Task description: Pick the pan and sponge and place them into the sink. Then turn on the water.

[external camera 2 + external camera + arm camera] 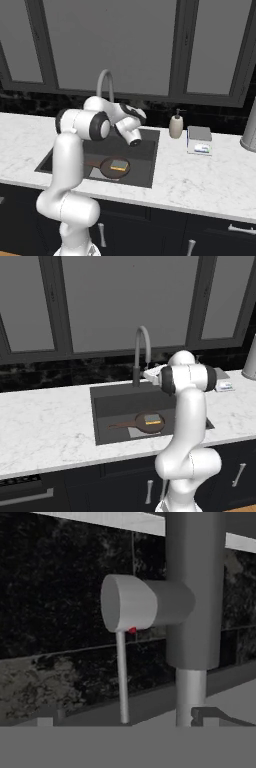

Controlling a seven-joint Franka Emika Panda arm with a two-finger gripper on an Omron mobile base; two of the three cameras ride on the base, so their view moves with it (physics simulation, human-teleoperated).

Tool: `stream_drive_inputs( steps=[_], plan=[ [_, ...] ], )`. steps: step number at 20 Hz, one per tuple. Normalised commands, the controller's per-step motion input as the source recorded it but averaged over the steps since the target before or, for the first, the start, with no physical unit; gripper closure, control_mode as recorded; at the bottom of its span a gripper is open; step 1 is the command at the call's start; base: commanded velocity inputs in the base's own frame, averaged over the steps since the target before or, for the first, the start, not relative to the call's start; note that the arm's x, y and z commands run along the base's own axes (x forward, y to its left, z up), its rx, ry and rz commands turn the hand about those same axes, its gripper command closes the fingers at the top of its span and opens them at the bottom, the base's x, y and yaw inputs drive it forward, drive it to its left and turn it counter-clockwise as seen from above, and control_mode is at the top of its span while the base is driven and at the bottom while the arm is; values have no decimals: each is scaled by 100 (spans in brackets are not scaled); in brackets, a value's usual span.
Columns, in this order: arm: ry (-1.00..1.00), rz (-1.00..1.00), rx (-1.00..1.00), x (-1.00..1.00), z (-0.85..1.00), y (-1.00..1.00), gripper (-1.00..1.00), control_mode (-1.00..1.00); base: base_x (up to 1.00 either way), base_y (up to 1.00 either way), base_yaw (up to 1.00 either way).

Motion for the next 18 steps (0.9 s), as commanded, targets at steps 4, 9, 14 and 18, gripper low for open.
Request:
stream_drive_inputs(
  steps=[4, 9, 14, 18],
  plan=[
    [2, 0, 0, 31, -16, 0, -100, -100, 0, 0, 0],
    [0, 0, 0, 28, -4, 0, -100, -100, 0, 0, 0],
    [0, 0, 0, 24, -2, 0, -100, -100, 0, 0, 0],
    [0, -2, 2, 18, 0, -2, 100, -100, 0, 0, 0]
  ],
)
